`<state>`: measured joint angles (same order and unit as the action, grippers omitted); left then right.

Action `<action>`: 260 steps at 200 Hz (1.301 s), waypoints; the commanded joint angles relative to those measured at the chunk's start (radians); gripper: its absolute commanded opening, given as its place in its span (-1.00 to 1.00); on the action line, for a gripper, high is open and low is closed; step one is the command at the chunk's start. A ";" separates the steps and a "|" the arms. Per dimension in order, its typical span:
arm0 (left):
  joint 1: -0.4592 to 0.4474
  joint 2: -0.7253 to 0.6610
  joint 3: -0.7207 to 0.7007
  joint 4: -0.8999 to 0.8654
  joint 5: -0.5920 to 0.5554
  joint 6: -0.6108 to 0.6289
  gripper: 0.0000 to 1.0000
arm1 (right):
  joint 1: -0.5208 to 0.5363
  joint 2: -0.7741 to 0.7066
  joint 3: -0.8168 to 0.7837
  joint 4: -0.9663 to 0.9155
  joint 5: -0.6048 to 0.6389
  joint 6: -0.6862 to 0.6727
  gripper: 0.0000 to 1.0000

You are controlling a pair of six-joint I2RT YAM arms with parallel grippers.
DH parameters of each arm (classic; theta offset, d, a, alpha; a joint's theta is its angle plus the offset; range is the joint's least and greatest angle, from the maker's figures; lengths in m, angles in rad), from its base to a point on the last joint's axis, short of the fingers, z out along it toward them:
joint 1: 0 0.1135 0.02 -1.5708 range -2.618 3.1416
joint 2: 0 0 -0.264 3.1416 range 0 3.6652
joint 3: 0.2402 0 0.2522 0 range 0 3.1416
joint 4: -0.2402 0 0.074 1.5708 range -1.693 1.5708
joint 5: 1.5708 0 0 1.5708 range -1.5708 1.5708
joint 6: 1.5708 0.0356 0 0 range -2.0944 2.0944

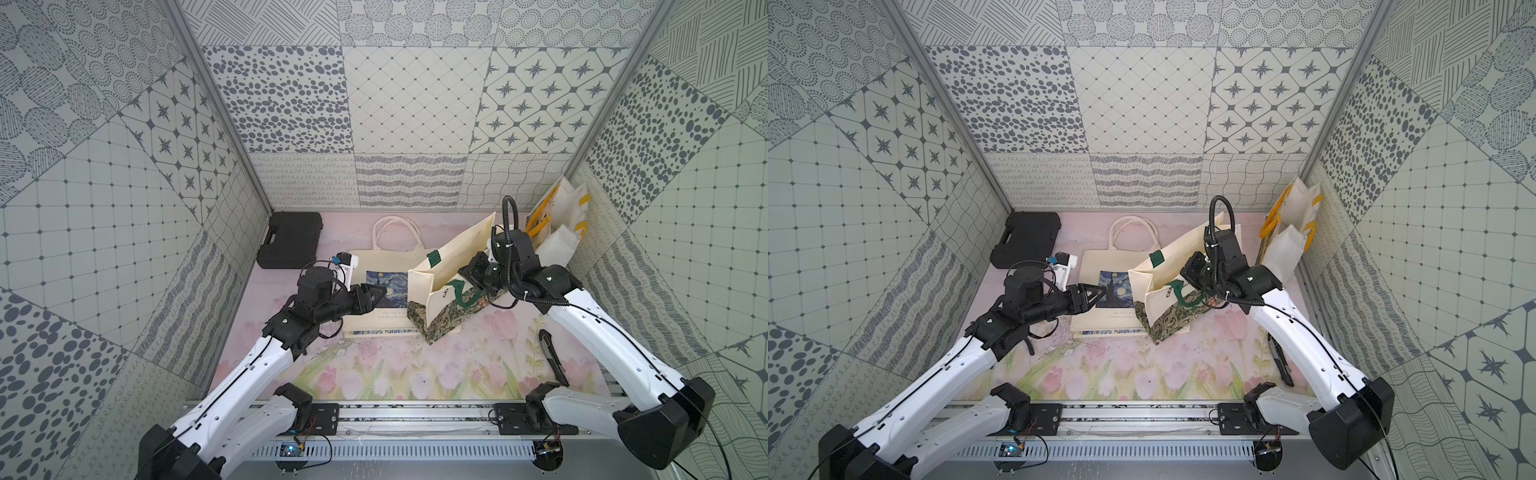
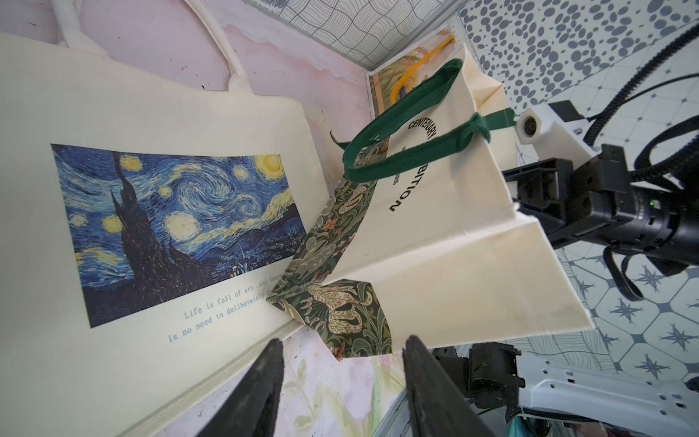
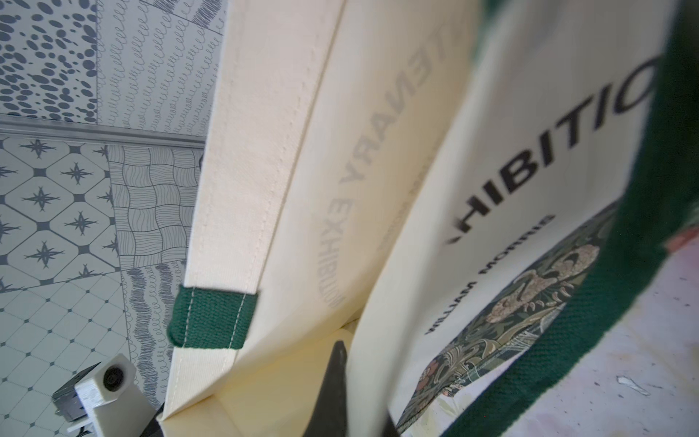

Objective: Put away the canvas bag
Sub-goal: Place the canvas bag at the center of the board, then pick up the canvas bag from the center of the board.

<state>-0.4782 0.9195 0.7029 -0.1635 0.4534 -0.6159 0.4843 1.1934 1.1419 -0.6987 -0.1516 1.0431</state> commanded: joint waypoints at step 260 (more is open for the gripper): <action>-0.142 0.313 0.097 0.273 0.016 0.169 -0.01 | 0.189 -0.330 -0.249 0.205 -0.295 -0.174 -0.14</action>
<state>-0.6147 1.2396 0.7769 0.0616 0.4366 -0.4534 0.6525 0.8845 0.9058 -0.5594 -0.4419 0.8562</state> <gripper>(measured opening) 0.493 0.429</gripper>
